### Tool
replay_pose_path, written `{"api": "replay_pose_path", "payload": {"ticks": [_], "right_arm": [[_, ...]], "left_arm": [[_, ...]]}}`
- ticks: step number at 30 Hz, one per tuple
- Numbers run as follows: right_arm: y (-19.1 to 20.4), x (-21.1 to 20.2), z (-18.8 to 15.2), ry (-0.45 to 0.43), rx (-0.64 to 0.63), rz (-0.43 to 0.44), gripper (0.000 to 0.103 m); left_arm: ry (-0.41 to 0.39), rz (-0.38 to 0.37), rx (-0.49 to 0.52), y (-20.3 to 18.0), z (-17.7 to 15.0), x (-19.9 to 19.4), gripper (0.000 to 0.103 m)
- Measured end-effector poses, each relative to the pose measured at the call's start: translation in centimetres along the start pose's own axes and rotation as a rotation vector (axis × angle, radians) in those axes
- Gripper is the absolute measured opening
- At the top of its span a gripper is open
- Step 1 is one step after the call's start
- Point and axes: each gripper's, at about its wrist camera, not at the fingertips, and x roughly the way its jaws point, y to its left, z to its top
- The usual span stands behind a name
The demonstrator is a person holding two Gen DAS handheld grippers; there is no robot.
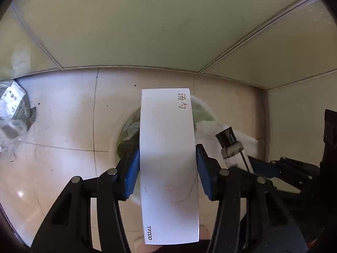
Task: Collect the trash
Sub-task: 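Open both tools to drop the strip and bottle into the bin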
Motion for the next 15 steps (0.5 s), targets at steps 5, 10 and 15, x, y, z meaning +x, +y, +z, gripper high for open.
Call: {"api": "replay_pose_path", "payload": {"ticks": [5,10,15], "right_arm": [[-1.0,1.8,0.4,0.014,-0.008,0.015,0.026],[-0.8,2.1,0.7,0.031,0.000,0.052,0.027],[-0.5,0.6,0.9,0.033,-0.019,0.013,0.030]], "left_arm": [[0.008,0.023,0.044,-0.4,0.3,2.1,0.050],[0.024,0.018,0.048,-0.5,0.4,2.1,0.050],[0.028,0.043,0.028,-0.2,0.4,-0.4,0.050]]}}
